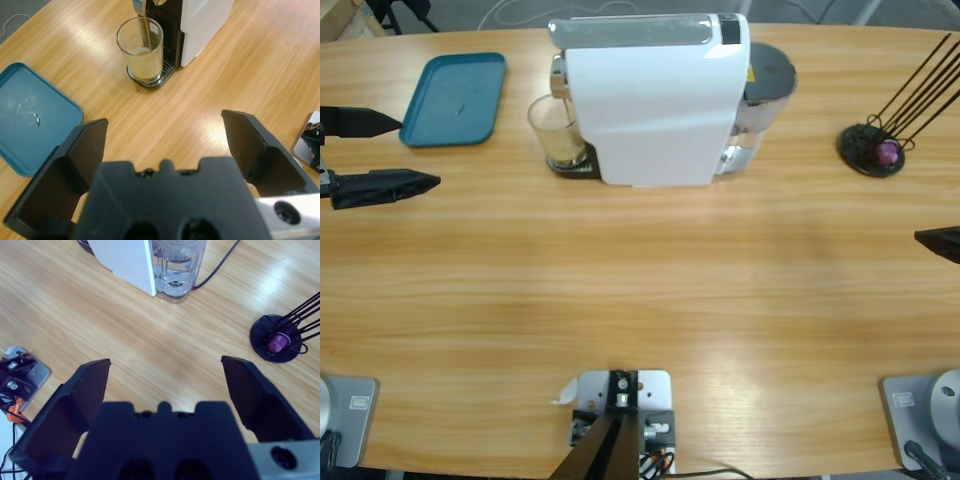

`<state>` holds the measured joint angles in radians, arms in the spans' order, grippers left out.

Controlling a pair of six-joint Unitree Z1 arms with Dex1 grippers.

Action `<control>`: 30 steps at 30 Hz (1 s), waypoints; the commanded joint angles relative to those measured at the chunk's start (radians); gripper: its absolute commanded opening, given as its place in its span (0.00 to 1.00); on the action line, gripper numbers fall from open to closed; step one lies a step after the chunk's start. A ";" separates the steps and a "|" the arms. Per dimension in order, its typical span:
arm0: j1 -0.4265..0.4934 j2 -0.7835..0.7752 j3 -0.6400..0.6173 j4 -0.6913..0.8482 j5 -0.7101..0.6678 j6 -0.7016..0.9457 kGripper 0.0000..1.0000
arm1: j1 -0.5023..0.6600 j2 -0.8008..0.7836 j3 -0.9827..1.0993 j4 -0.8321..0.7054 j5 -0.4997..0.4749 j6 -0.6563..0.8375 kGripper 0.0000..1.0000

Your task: Pour coffee

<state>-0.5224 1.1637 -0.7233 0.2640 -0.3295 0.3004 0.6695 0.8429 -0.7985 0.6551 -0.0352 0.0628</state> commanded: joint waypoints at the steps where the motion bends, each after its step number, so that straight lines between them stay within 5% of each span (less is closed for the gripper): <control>1: 0.009 -0.021 0.035 -0.012 0.013 0.002 1.00 | 0.010 0.005 0.015 -0.003 0.020 -0.012 1.00; 30: 0.018 -0.032 0.055 -0.014 0.015 0.002 1.00 | 0.010 -0.004 0.016 -0.003 0.052 -0.032 1.00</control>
<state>-0.5143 1.1449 -0.7058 0.2630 -0.3295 0.3004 0.6696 0.8428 -0.7985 0.6551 -0.0002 0.0431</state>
